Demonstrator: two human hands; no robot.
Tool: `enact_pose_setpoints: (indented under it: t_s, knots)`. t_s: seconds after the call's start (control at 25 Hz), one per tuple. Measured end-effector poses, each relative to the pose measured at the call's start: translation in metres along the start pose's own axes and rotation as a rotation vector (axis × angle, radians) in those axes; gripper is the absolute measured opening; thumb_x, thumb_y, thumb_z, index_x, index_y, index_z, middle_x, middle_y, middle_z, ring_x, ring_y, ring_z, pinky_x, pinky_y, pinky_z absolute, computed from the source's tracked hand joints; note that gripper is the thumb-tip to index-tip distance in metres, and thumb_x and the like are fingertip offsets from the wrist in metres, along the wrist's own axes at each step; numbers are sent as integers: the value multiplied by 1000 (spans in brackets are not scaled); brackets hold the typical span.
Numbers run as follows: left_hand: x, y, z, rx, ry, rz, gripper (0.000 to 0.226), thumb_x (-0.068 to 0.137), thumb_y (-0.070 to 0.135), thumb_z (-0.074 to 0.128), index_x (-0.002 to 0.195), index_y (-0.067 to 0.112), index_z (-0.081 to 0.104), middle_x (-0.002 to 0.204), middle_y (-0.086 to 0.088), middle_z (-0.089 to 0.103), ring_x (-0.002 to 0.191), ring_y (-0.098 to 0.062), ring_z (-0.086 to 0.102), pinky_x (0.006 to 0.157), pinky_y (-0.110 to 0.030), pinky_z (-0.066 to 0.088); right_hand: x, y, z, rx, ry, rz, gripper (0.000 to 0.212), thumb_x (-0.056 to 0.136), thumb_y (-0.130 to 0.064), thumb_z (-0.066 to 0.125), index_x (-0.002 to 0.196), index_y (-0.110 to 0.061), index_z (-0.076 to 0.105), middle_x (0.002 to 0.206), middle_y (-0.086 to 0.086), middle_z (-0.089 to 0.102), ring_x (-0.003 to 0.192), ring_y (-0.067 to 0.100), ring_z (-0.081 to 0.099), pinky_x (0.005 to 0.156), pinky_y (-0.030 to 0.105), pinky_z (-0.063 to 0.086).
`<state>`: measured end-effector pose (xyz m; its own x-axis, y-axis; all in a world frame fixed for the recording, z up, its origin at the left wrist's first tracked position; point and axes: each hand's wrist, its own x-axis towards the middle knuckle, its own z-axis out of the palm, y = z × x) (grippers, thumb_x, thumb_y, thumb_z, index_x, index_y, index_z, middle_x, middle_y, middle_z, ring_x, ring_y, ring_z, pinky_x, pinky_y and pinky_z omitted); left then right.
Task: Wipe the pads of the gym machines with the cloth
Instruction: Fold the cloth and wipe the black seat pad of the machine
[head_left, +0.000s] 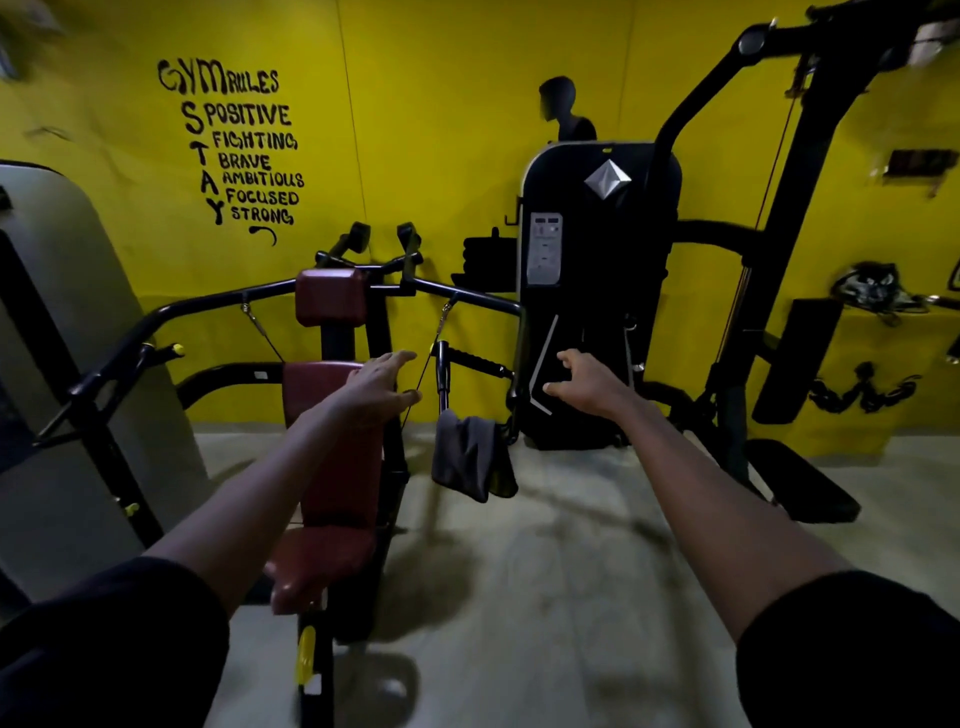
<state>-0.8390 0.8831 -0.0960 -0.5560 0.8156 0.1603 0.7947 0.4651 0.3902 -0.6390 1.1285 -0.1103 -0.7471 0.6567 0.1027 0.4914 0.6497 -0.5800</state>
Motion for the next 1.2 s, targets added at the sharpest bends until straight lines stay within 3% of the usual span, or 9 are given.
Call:
enact_pose_setpoints:
  t_s: [0.24, 0.44, 0.52, 0.64, 0.76, 0.84, 0.92, 0.96, 1.2]
  knots:
    - [109, -56, 6, -25, -32, -8, 71, 93, 31, 64, 153, 22, 26, 155, -16, 30, 141, -34, 32, 113, -59, 28, 103, 12, 53, -40, -59, 21, 73, 89, -32, 70, 150, -9, 36, 149, 15, 42, 132, 31, 49, 103, 41, 47]
    - [179, -90, 18, -74, -63, -31, 71, 92, 30, 65, 152, 22, 27, 154, -16, 33, 136, -34, 40, 109, -58, 35, 152, 31, 125, -152, -311, 88, 40, 95, -40, 60, 116, -6, 66, 118, 12, 66, 110, 29, 63, 88, 36, 49]
    - [194, -95, 25, -79, -75, -32, 71, 93, 30, 64, 153, 22, 27, 154, -16, 33, 137, -34, 38, 110, -57, 35, 157, 38, 153, -185, -440, 112, 37, 96, -43, 57, 103, -8, 67, 107, 10, 68, 104, 29, 66, 80, 33, 48]
    - [216, -100, 38, -43, -91, -28, 71, 94, 29, 63, 153, 21, 26, 157, -15, 29, 143, -33, 29, 114, -56, 28, 163, 47, 191, -78, -510, 222, 39, 96, -45, 58, 113, -10, 59, 102, 8, 64, 89, 25, 65, 74, 33, 49]
    - [235, -101, 46, -39, -99, -4, 71, 94, 30, 63, 153, 20, 26, 157, -14, 30, 144, -33, 28, 115, -56, 27, 170, 55, 219, 151, -466, 351, 40, 95, -36, 63, 125, -11, 55, 114, 6, 62, 99, 24, 62, 70, 32, 48]
    - [246, -99, 52, -51, -104, 2, 70, 93, 31, 63, 153, 20, 27, 157, -13, 31, 143, -32, 29, 114, -56, 28, 172, 53, 227, 352, -445, 444, 24, 93, -23, 62, 114, -10, 58, 110, 8, 62, 100, 25, 61, 73, 33, 49]
    - [260, -92, 58, -62, -108, 20, 70, 93, 32, 64, 152, 20, 29, 156, -12, 32, 143, -32, 30, 114, -57, 28, 176, 52, 219, 652, -400, 557, 5, 89, -10, 54, 83, -10, 55, 83, 9, 59, 74, 20, 59, 60, 27, 46]
    - [266, -86, 62, -66, -110, 36, 70, 93, 32, 64, 152, 20, 29, 156, -12, 33, 142, -31, 31, 114, -57, 28, 179, 55, 210, 755, -363, 595, 15, 85, -4, 49, 72, -12, 47, 71, 6, 51, 60, 18, 52, 52, 23, 41]
    - [314, -31, 93, -145, -115, 118, 70, 94, 24, 65, 153, 16, 29, 156, -16, 31, 143, -32, 30, 114, -48, 32, 203, 116, 106, 817, -118, 644, 22, 74, -5, 43, 62, -17, 29, 62, 7, 34, 53, 21, 35, 49, 28, 29]
